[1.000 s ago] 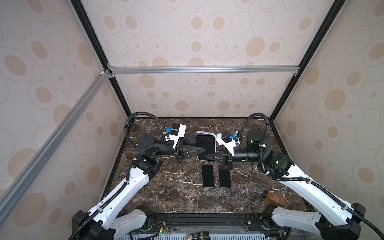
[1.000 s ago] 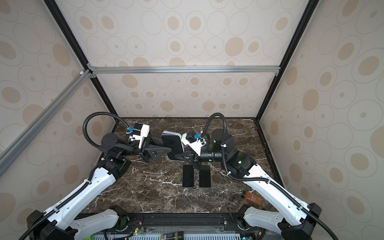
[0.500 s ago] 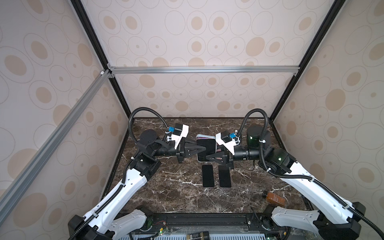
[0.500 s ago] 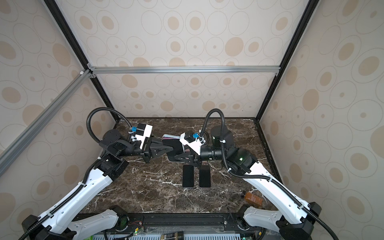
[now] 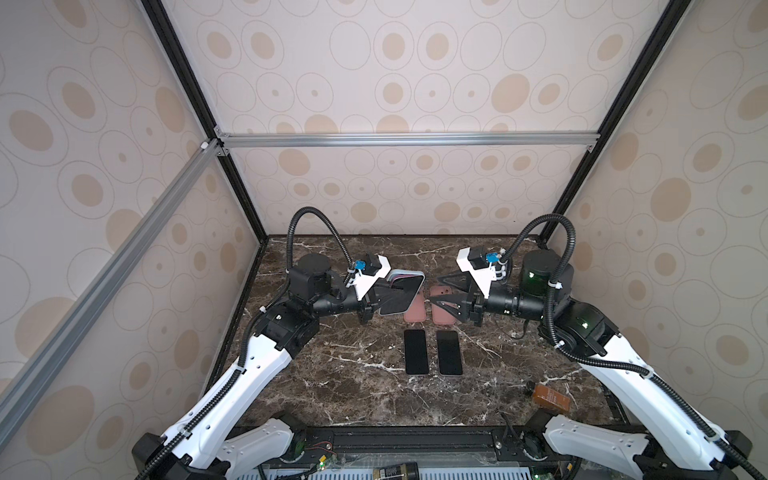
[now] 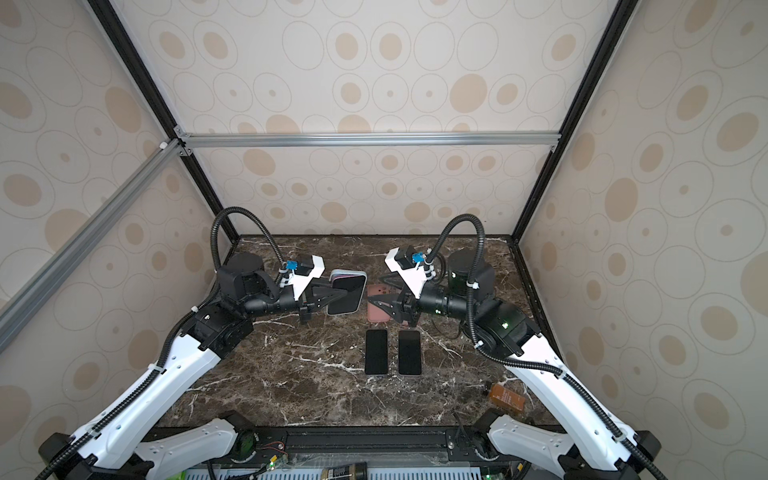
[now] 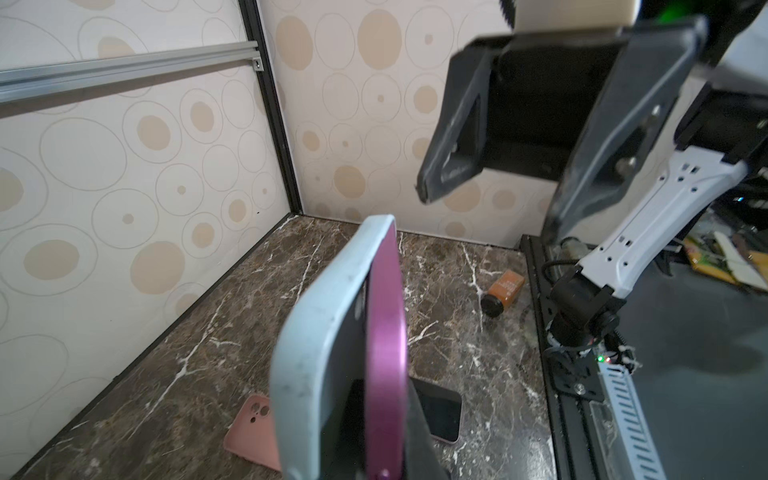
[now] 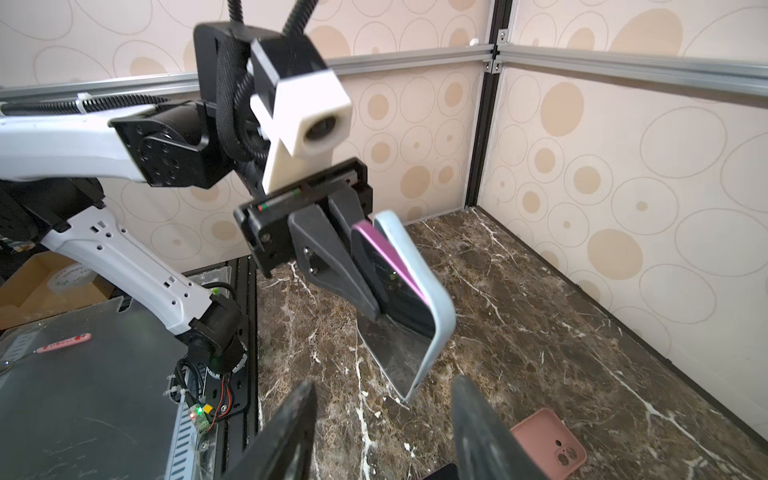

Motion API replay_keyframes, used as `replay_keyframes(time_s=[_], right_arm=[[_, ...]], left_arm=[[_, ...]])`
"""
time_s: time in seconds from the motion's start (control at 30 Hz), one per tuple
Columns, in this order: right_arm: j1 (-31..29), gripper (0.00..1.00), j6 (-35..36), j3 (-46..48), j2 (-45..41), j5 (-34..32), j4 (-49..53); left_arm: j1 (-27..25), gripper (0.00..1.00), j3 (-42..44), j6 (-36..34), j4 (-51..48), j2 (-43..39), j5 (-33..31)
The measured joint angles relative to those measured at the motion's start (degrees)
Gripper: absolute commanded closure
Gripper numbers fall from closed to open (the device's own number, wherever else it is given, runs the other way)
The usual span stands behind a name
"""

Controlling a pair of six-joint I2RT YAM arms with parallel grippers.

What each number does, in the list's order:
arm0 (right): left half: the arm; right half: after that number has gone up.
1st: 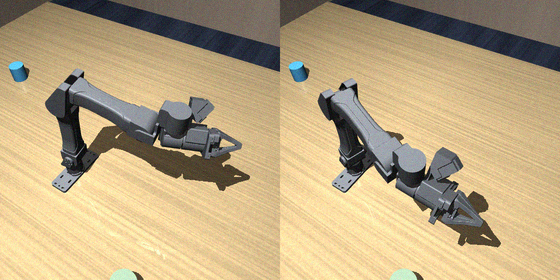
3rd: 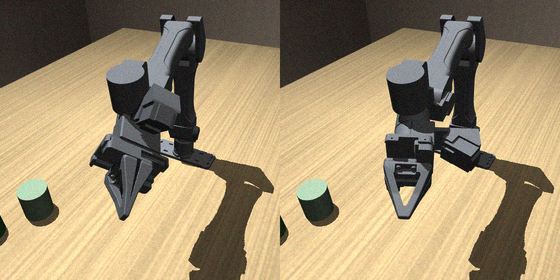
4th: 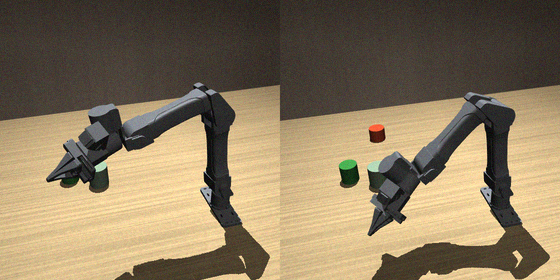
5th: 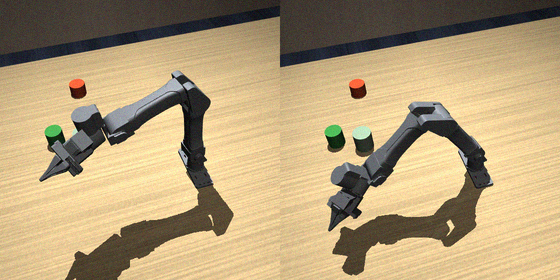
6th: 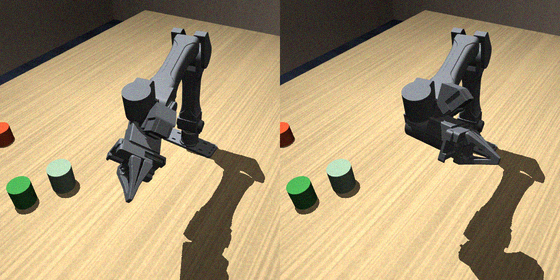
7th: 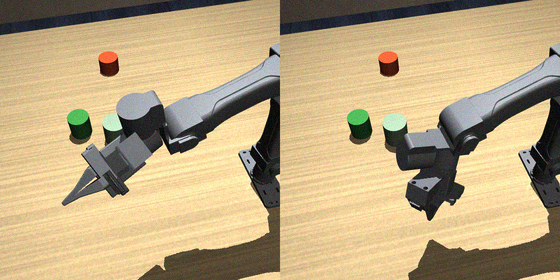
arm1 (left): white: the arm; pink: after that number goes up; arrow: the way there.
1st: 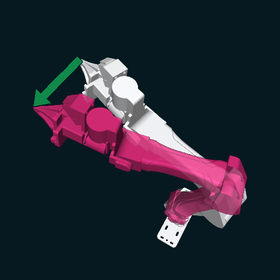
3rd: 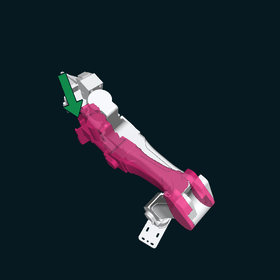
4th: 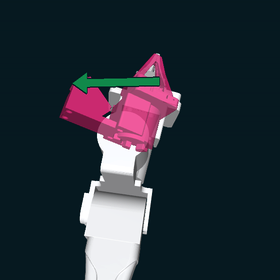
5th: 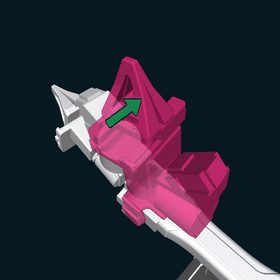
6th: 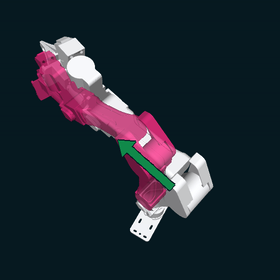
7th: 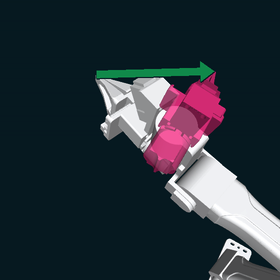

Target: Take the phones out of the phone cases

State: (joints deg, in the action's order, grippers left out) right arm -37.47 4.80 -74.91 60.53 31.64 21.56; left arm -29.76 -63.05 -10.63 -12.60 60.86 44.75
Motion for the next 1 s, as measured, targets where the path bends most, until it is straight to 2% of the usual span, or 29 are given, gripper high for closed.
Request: replay_keyframes(time_s=[0.2, 0.5, 0.73, 1.0], right_arm=[[0.0, 0.49, -0.55, -7.98, 4.48, 3.08, 4.85], [-0.04, 0.51, 0.74, -21.27, 15.45, 6.84, 18.56], [-0.17, 0.52, 2.36, -23.96, 19.61, 8.26, 26.08], [-0.2, 0.53, 3.23, -26.36, 20.76, 10.93, 29.31]], left_arm=[[-1.27, 1.0, 0.02, -5.4, -3.8, -0.02, -2.62], [-5.4, 1.0, 0.02, -10.29, -6.45, -0.55, -5.29], [-6.97, 1.0, 0.02, -13.66, -8.83, -0.55, -5.22], [-7.67, 1.0, 0.02, -15.61, -10.38, -0.55, -5.01]])
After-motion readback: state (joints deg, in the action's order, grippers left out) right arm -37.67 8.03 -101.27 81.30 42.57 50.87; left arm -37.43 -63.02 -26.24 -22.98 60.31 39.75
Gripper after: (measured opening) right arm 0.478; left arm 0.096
